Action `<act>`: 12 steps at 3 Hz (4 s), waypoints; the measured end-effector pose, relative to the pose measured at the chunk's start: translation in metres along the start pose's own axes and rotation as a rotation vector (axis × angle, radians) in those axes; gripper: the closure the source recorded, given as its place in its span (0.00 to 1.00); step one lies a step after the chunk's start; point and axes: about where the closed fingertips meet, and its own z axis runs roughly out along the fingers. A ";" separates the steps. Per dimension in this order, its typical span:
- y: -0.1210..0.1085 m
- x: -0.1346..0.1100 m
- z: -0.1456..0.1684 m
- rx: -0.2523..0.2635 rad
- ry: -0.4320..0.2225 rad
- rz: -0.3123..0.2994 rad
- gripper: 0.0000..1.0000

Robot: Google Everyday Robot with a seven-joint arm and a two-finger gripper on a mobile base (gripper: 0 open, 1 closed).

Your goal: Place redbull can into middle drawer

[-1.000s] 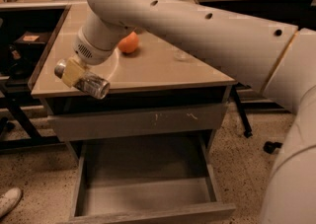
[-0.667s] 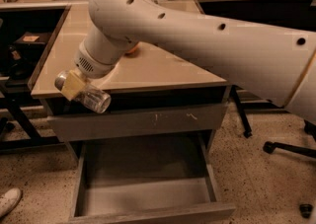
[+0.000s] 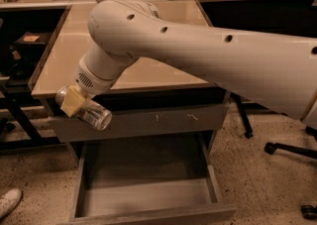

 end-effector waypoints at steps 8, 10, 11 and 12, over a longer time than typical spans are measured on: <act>0.016 0.228 0.212 -0.157 0.098 0.464 1.00; -0.029 0.262 0.247 -0.129 0.035 0.555 1.00; -0.046 0.278 0.266 -0.129 0.031 0.597 1.00; -0.061 0.287 0.287 -0.147 0.042 0.617 1.00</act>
Offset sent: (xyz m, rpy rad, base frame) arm -0.1025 -0.0382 -0.1636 0.0159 0.2935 -0.2149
